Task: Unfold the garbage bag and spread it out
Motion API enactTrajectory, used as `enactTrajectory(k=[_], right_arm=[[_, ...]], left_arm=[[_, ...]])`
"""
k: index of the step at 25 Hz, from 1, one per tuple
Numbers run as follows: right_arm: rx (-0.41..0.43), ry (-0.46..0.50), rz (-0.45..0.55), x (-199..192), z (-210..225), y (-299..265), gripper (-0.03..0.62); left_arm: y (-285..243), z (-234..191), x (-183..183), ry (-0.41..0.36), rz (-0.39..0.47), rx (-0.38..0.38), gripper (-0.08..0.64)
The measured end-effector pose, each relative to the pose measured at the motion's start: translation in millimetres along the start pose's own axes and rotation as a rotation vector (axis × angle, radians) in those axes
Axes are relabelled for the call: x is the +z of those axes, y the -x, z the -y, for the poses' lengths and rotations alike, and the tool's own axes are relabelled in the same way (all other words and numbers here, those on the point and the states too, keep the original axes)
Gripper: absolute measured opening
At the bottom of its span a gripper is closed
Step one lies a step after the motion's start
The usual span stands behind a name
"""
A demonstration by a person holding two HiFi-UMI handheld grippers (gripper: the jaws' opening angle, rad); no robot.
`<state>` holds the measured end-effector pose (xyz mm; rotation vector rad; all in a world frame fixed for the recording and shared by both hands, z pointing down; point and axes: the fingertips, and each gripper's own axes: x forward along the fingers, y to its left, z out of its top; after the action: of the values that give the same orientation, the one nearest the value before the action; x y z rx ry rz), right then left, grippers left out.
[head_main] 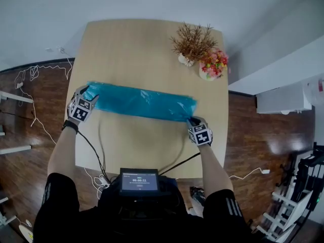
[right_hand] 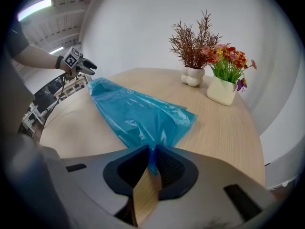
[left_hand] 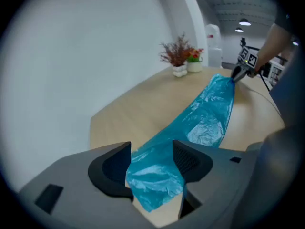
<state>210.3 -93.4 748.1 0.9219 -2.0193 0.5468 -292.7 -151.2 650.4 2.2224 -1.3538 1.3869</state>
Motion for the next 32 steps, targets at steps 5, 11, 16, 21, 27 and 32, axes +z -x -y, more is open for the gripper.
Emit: enactTrajectory(k=[5, 11, 16, 21, 27, 32], right_arm=[[0.007, -0.006, -0.002, -2.8, 1.0, -3.5, 0.072], [0.026, -0.017, 0.013, 1.4, -3.1, -2.4, 0.074], [0.048, -0.047, 0.022, -3.1, 0.3, -3.9, 0.074], [0.062, -0.049, 0.032, 0.6, 1.5, -5.5, 0.075], [0.053, -0.052, 0.06, 6.6, 3.1, 0.4, 0.089], [0.037, -0.037, 0.127, 29.9, 6.7, 11.6, 0.11]], left_arm=[[-48.8, 29.3, 21.1, -0.078, -0.077, -0.111, 0.257], [-85.3, 58.1, 2.1, -0.259, -0.226, -0.226, 0.243], [-102.9, 72.4, -8.1, -0.36, -0.294, -0.29, 0.221], [-106.5, 81.3, -10.8, -0.33, -0.289, -0.327, 0.115], [-102.6, 95.7, -15.8, -0.342, -0.256, -0.322, 0.0], [-97.3, 85.2, 10.4, -0.395, -0.17, -0.235, 0.014]])
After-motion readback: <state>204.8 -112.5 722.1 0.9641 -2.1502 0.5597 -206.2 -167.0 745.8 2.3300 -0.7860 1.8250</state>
